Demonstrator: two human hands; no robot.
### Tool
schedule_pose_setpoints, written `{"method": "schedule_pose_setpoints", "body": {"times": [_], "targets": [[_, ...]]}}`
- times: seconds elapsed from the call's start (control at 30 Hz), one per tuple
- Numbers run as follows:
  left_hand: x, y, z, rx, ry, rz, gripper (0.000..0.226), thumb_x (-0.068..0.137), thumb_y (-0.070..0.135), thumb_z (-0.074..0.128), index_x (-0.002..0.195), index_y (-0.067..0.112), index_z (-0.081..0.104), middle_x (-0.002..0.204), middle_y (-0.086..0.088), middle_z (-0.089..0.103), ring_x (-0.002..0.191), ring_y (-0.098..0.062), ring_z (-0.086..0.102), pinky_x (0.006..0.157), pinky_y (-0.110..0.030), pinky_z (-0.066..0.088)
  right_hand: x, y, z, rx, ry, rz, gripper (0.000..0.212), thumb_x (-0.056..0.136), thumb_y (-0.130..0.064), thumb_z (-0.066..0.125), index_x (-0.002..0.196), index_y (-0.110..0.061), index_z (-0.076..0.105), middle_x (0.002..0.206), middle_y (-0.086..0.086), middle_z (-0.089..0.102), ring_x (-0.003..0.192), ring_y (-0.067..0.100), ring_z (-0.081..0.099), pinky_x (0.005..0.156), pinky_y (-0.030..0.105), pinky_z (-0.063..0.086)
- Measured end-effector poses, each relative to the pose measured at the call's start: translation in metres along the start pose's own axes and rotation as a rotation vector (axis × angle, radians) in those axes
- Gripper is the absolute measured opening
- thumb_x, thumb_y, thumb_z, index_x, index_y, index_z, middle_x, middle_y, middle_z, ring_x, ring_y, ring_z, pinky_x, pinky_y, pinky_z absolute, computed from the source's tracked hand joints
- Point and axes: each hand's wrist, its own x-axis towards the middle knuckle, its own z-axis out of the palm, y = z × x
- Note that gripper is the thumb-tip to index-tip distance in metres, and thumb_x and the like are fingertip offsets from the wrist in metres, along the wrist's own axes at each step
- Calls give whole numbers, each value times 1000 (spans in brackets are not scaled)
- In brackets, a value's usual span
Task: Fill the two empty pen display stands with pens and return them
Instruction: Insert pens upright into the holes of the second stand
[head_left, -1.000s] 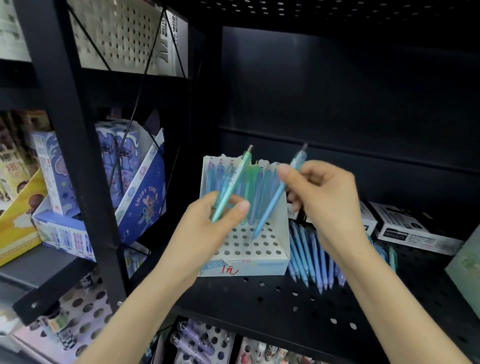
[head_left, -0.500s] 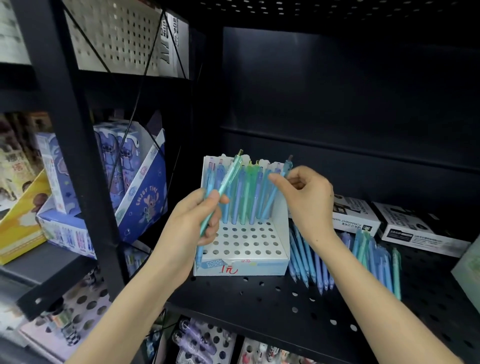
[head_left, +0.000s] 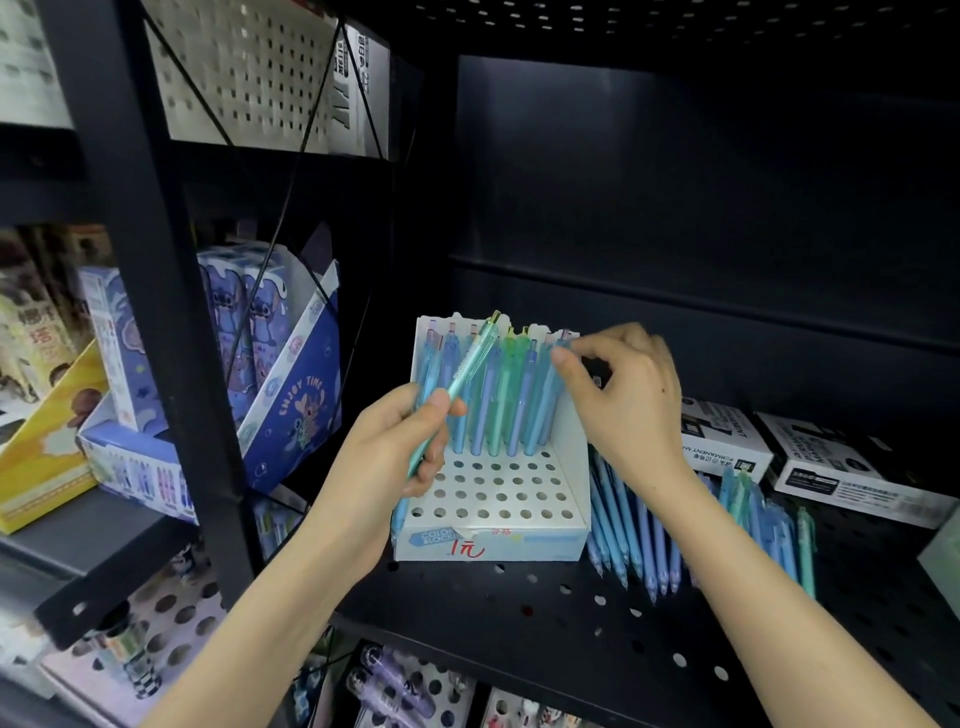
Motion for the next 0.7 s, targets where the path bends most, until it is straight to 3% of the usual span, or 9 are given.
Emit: {"method": "schedule_pose_setpoints", "body": {"times": [0.17, 0.3, 0.37, 0.43, 0.5, 0.63, 0.7], "targets": [[1, 0, 0, 8, -7, 14, 22, 95, 24, 47, 90, 9, 62, 55, 3, 40, 46, -7, 35, 41, -15, 28, -2, 1, 9, -125, -30, -2, 21, 82, -38, 68, 82, -18, 73, 99, 2, 57, 94, 24, 47, 77, 29, 23], [0, 0, 2, 64, -32, 48, 23, 93, 27, 49, 89, 12, 64, 57, 1, 39, 48, -7, 35, 43, -14, 31, -4, -4, 0, -189, 26, 22, 22, 83, -41, 63, 93, -25, 72, 109, 0, 58, 100, 24, 48, 81, 31, 24], [-2, 0, 3, 95, -51, 68, 21, 93, 28, 49, 89, 14, 65, 57, 3, 40, 49, -7, 36, 46, -13, 33, -9, -16, -12, 19, 1, 35, 22, 87, -43, 57, 95, -28, 71, 105, -9, 59, 101, 16, 48, 85, 30, 29], [-3, -2, 6, 142, -80, 84, 21, 92, 29, 51, 88, 15, 65, 57, 7, 42, 52, -6, 39, 50, -13, 35, -15, -32, -24, 340, -150, 100, 14, 88, -41, 59, 89, -33, 70, 96, -17, 64, 99, 8, 53, 89, 27, 37], [-5, -2, 11, 177, -118, 95, 20, 91, 30, 51, 88, 15, 65, 57, 10, 44, 55, -5, 42, 54, -14, 38, -17, -43, -32, 523, -257, 177, 6, 85, -32, 65, 86, -30, 71, 87, -14, 68, 89, 3, 59, 83, 20, 45], [-8, 1, 16, 225, -105, 147, 22, 90, 35, 54, 86, 15, 62, 59, 14, 43, 55, -2, 39, 54, -11, 34, -10, -41, -50, 747, -210, 354, 4, 81, -20, 68, 84, -19, 71, 77, -7, 71, 76, 1, 64, 71, 12, 48], [-7, 3, 13, 216, -62, 152, 25, 89, 46, 51, 87, 25, 64, 62, 16, 46, 59, -1, 41, 59, -13, 35, -4, -31, -61, 789, -120, 415, 4, 82, -17, 66, 84, -17, 70, 72, -7, 70, 69, -1, 63, 63, 8, 46]]}}
